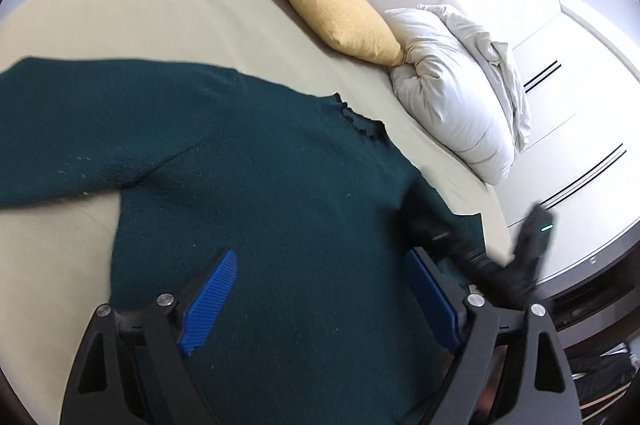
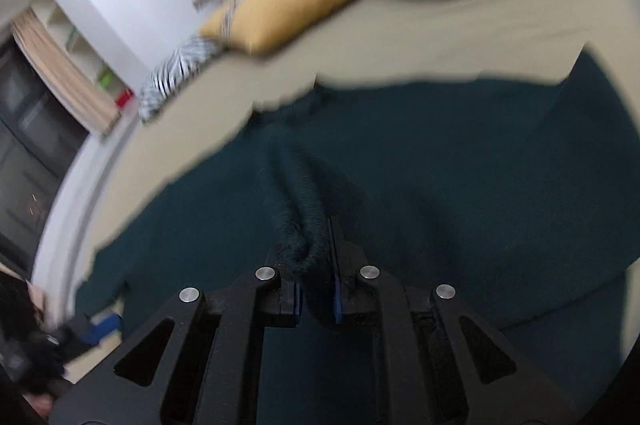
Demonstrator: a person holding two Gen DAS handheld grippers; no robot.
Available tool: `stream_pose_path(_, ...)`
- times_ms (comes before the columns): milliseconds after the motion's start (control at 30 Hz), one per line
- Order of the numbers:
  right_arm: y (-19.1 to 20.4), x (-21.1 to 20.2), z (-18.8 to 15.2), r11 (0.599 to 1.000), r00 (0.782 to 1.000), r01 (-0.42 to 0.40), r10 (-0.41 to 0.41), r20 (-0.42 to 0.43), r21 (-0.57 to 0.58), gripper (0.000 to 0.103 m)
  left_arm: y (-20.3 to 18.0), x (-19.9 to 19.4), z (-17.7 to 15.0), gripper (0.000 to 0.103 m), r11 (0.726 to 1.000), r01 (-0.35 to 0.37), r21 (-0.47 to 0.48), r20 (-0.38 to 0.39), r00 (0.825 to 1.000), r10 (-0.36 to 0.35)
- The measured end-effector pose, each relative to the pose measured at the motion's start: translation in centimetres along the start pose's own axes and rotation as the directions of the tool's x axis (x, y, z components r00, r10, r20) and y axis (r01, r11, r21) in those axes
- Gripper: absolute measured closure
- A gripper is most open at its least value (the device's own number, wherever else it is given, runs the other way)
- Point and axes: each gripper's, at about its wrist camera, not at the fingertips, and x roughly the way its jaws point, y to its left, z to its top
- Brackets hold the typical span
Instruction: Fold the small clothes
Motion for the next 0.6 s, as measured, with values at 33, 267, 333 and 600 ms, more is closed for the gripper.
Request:
stream_pose_path(33, 0.1, 1.3, -0.6, 1.0, 0.999, 0.002, -0.002, -0.041, -0.005, 0.076, 0.1, 0.6, 0.2, 0.016, 1.0, 0.013, -0.011, -0.011, 1.0, -0.013)
stream_pose_path(267, -1.8, -3.3, -4.4, 0.991, 0.992, -0.13, 0.13, 0.001, 0.023, 0.041, -2.1, 5.2, 0.9, 0.016, 0.996, 0.082, -0.026, -0.069, 0.994, -0.083)
stream_pose_path(333, -3.4, -5.0, -4.3, 0.991, 0.992, -0.128, 0.127, 0.024, 0.032, 0.041, -4.0, 7.3, 1.3, 0.016, 0.996, 0.094, 0.004, -0.097, 0.991, -0.093)
stream_pose_path(600, -13.4, -12.2, -2.1, 0.982, 0.976, -0.015, -0.027, 0.217, 0.191, 0.041, -8.2, 15.9, 1.6, 0.058, 0.996, 0.025, 0.082, -0.238, 0.971, -0.004)
